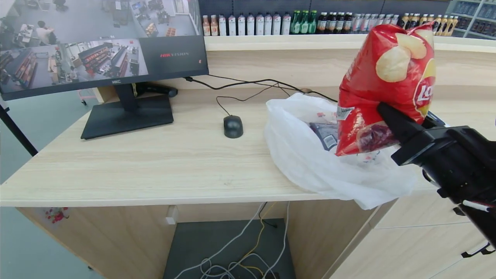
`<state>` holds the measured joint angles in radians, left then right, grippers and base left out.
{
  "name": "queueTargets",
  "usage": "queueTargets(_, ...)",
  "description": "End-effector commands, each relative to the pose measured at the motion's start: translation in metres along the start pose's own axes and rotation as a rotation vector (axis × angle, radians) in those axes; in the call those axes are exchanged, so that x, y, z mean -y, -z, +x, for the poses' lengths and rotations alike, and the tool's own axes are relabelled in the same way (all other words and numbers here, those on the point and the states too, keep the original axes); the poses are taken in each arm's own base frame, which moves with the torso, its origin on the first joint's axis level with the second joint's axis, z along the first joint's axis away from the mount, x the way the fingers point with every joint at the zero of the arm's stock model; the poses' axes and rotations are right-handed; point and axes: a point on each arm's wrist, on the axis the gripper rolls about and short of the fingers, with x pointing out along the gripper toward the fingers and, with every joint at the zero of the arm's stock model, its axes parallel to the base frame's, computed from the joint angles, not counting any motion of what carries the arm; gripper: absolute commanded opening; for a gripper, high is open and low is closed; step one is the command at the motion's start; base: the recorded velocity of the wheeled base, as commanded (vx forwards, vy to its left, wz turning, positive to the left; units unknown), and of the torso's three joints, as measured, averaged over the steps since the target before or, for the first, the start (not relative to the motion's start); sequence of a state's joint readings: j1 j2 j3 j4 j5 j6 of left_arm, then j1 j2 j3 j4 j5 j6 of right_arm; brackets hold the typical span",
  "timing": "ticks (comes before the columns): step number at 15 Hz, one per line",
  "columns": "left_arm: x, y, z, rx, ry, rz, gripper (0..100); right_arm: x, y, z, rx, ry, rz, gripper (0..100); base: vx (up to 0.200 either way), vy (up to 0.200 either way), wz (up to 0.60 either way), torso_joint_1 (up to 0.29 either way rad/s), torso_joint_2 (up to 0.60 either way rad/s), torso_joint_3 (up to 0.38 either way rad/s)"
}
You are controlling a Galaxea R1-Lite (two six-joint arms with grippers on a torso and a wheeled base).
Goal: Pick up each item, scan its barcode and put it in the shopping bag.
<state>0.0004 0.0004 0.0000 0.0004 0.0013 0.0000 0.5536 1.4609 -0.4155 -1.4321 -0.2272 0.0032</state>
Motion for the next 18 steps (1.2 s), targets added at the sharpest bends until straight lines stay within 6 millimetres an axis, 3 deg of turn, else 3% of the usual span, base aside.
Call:
queueTargets(1, 0.000, 0.000, 0.000, 0.001, 0.000, 0.000, 100, -0.013, -0.004, 0.002, -0.008, -0.017, 0.054, 0, 0.000, 0.000, 0.00, 0.000, 0.00, 0.000)
queueTargets(4, 0.000, 0.000, 0.000, 0.001, 0.002, 0.000, 100, -0.017, -0.024, 0.010, -0.042, -0.013, 0.116, 0, 0.000, 0.000, 0.00, 0.000, 0.00, 0.000)
queueTargets(7, 0.000, 0.000, 0.000, 0.001, 0.000, 0.000, 100, -0.014, -0.034, 0.007, -0.181, 0.019, 0.167, 0, 0.000, 0.000, 0.00, 0.000, 0.00, 0.000)
queueTargets(8, 0.000, 0.000, 0.000, 0.001, 0.000, 0.000, 100, -0.009, -0.051, 0.019, -0.247, 0.144, 0.186, 0, 0.000, 0.000, 0.00, 0.000, 0.00, 0.000)
queueTargets(11, 0.000, 0.000, 0.000, 0.001, 0.000, 0.000, 100, -0.014, -0.065, 0.030, -0.334, 0.186, 0.196, 0, 0.000, 0.000, 0.00, 0.000, 0.00, 0.000)
queueTargets(16, 0.000, 0.000, 0.000, 0.001, 0.000, 0.000, 100, -0.016, -0.050, 0.034, -0.393, 0.242, 0.236, 0, 0.000, 0.000, 0.00, 0.000, 0.00, 0.000)
queueTargets(18, 0.000, 0.000, 0.000, 0.001, 0.002, 0.000, 100, -0.027, -0.041, 0.035, -0.422, 0.235, 0.244, 0, 0.000, 0.000, 0.00, 0.000, 0.00, 0.000)
